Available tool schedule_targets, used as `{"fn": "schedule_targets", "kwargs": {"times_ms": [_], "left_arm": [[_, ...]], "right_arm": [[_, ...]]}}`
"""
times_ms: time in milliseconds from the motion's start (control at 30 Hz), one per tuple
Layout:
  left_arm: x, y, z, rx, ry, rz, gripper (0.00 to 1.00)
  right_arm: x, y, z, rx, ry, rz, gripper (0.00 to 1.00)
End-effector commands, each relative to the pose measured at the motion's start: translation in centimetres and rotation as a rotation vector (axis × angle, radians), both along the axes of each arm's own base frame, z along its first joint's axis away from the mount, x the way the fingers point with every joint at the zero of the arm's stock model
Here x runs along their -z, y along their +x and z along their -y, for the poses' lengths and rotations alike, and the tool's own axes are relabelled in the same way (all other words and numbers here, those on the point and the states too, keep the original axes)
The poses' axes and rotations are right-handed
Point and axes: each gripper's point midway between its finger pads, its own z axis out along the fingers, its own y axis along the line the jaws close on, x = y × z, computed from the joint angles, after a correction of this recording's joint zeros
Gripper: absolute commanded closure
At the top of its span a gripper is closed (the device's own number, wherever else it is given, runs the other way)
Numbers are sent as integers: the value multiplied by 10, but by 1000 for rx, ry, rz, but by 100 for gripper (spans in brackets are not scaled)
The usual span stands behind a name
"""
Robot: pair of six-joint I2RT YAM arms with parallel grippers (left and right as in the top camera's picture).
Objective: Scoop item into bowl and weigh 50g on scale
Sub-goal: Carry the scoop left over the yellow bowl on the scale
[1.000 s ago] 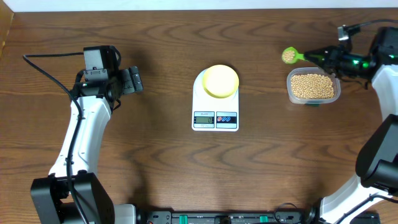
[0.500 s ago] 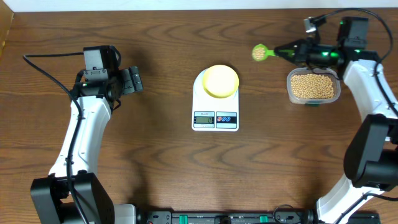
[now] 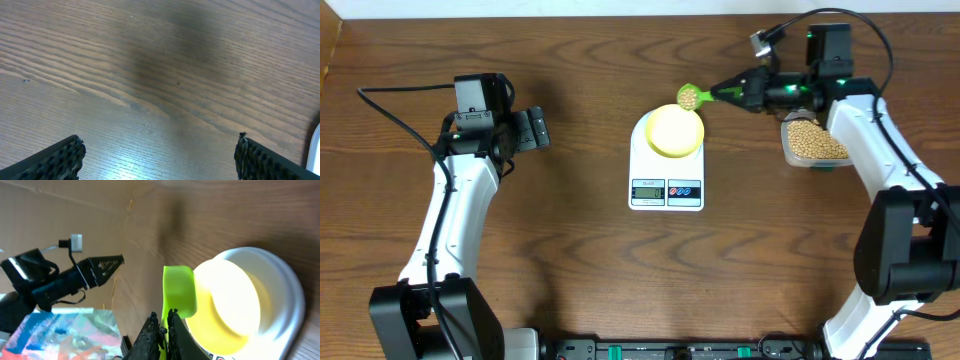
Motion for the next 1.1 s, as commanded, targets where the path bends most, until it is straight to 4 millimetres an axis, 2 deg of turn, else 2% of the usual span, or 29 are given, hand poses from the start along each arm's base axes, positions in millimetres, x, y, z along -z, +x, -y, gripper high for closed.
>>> {"fn": "schedule_targets", "kwargs": {"times_ms": [0,267,633,933,1067], "left_arm": [[5,0,-3,-17,7,-16,2],[5,0,-3,-17,7,-16,2],[5,0,-3,-17,7,-16,2],[5,0,-3,-17,7,-16,2],[5,0,-3,-17,7,-16,2]], "right_arm": [[9,-3,-12,-6,-28,-15,95],[16,-10,-34,-37,-80,9,99],[36,-8,-26,14,-188,-13,99],[52,-15,-31,-12,-301,26,99],[53,-15,-32,-24,-319,51,99]]}}
